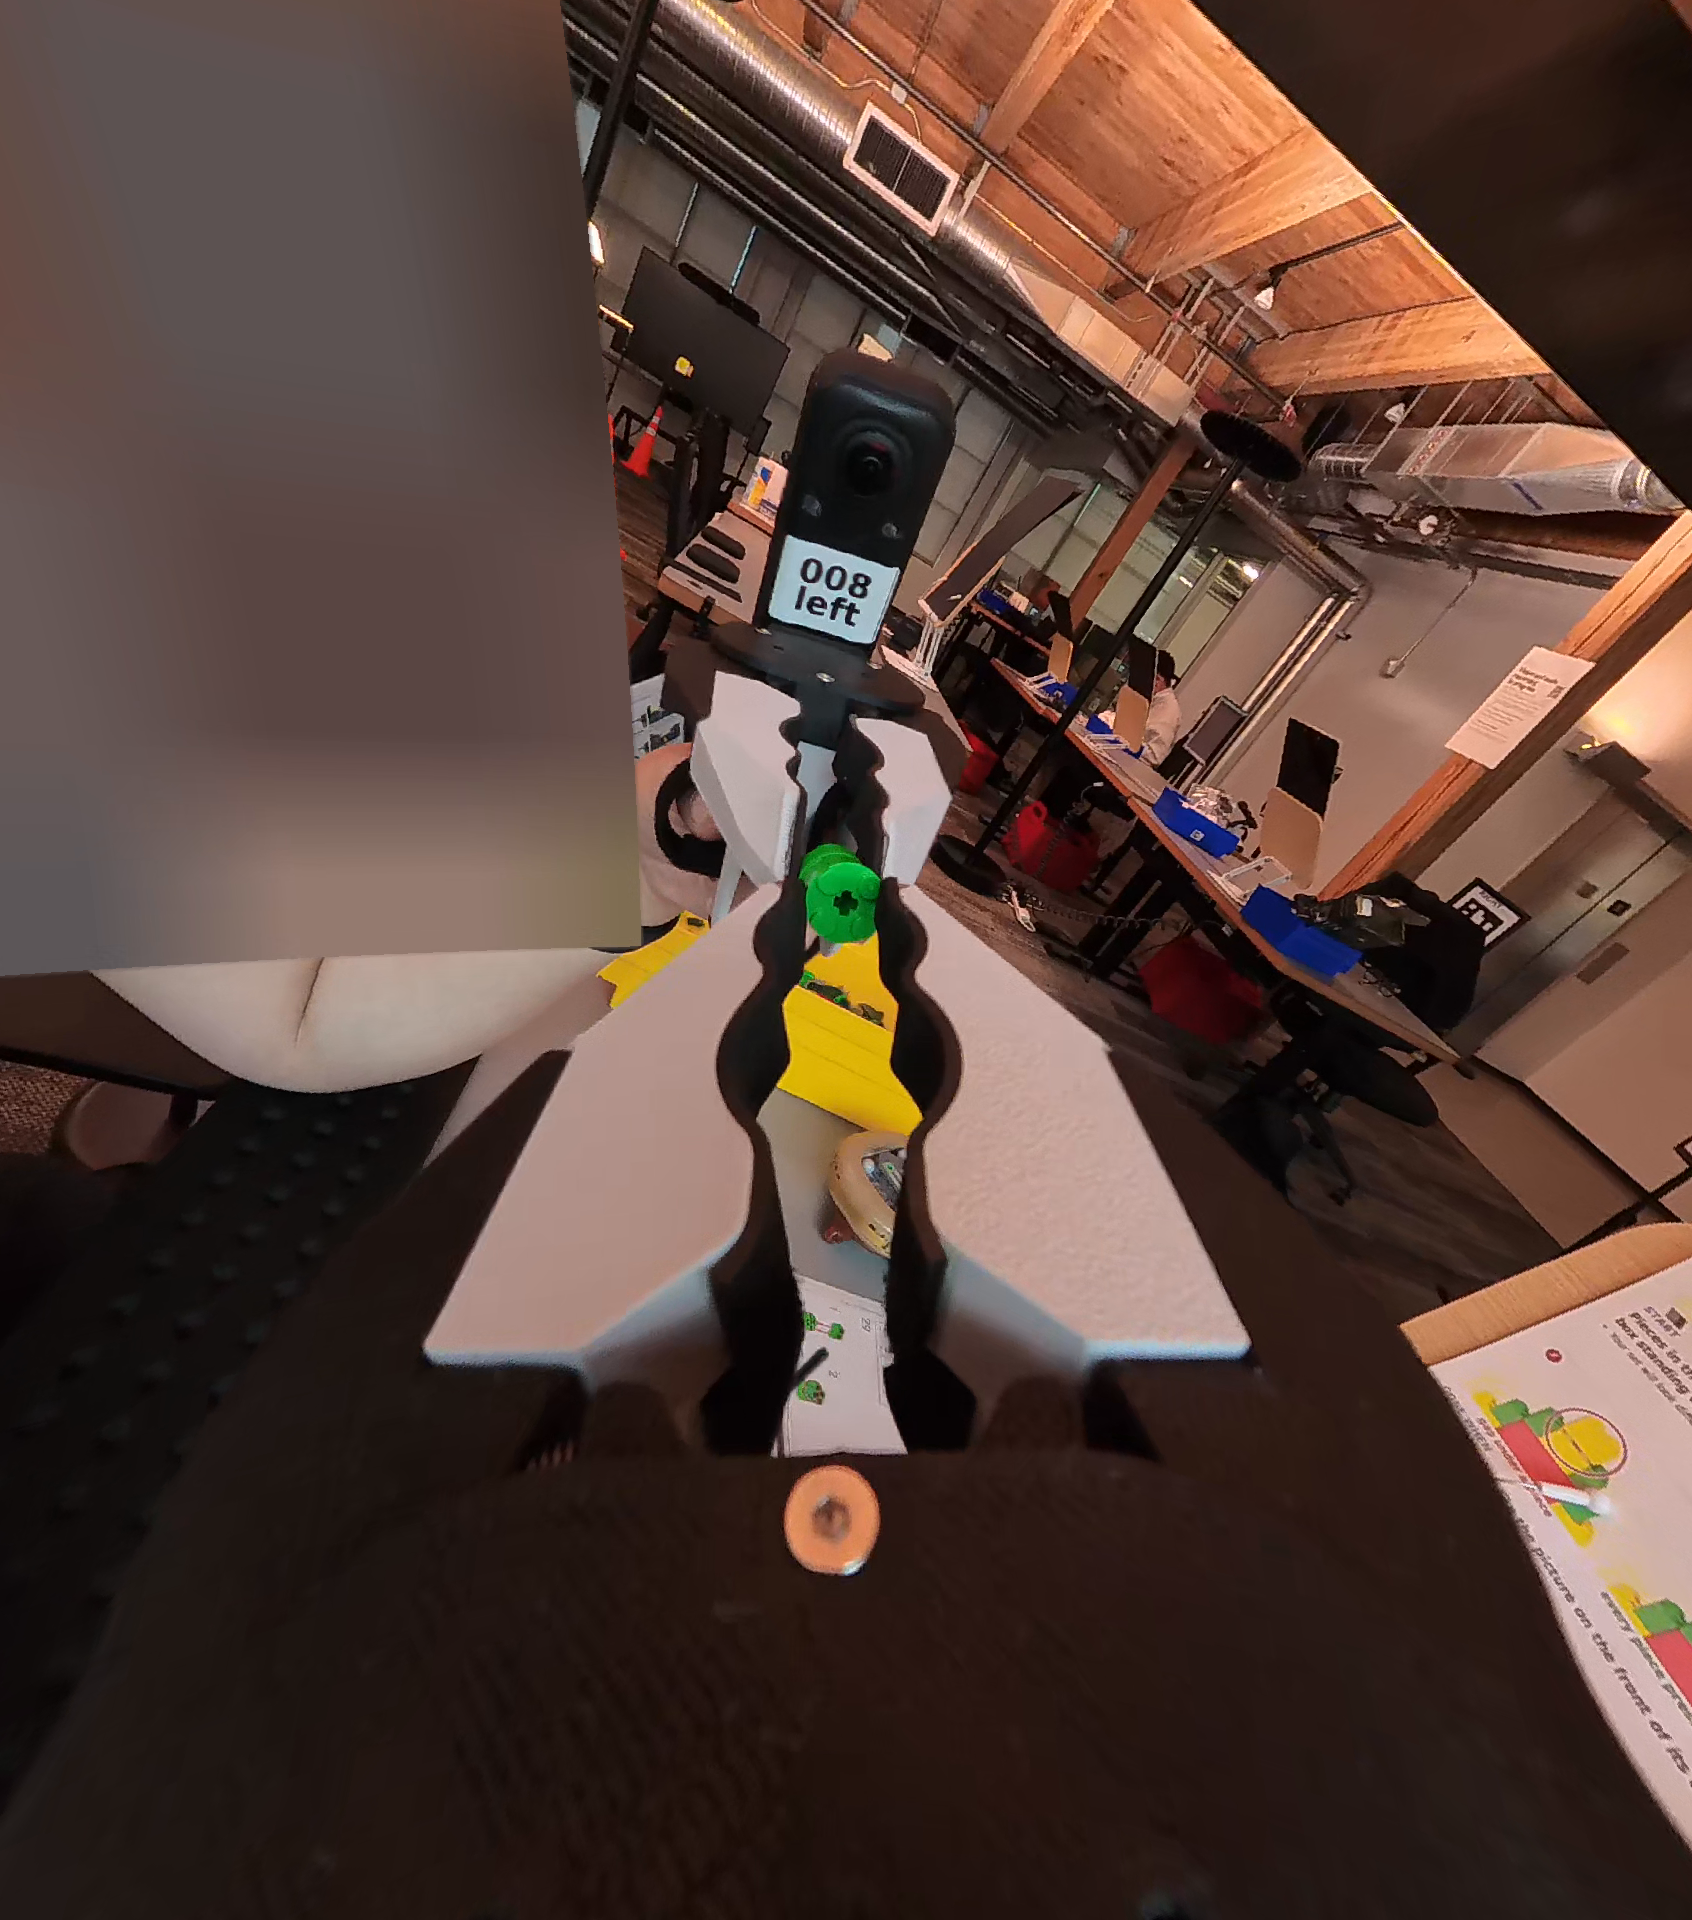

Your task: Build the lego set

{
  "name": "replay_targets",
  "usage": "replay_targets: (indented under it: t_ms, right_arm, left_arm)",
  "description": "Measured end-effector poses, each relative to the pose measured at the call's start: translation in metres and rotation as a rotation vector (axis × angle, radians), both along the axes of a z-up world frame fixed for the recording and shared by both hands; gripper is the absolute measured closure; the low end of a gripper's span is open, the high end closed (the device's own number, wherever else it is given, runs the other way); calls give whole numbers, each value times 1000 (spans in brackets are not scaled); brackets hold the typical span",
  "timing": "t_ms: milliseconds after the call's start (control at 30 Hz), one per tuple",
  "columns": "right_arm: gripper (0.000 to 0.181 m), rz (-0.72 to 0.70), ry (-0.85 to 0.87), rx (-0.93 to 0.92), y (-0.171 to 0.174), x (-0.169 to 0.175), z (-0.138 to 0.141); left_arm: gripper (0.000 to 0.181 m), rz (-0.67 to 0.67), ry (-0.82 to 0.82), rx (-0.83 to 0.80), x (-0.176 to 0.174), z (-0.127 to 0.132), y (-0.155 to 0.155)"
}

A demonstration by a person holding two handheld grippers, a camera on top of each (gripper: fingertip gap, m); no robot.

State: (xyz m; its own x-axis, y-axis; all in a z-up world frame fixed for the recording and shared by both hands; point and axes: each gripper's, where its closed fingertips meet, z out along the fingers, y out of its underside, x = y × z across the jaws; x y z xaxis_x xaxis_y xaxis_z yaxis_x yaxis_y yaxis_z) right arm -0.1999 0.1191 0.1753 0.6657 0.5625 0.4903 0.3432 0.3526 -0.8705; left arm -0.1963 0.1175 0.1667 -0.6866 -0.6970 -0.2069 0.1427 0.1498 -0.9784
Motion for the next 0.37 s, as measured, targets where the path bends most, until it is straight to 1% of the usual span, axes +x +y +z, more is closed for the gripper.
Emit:
replay_targets:
  t_ms: [167, 267, 333, 367]
  right_arm:
    - [169, 11, 17, 2, 0, -1, 1]
    - [171, 22, 26, 0, 0, -2, 2]
    - [172, -11, 5, -5, 3, -1, 2]
    - [176, -24, -12, -4, 3, 0, 1]
  left_arm:
    - [169, -1, 4, 2, 1, -1, 0]
    - [169, -5, 20, 20, 4, -6, -2]
    - [169, 9, 31, 24, 12, -11, -2]
    - [169, 0, 36, 0, 15, -10, -3]
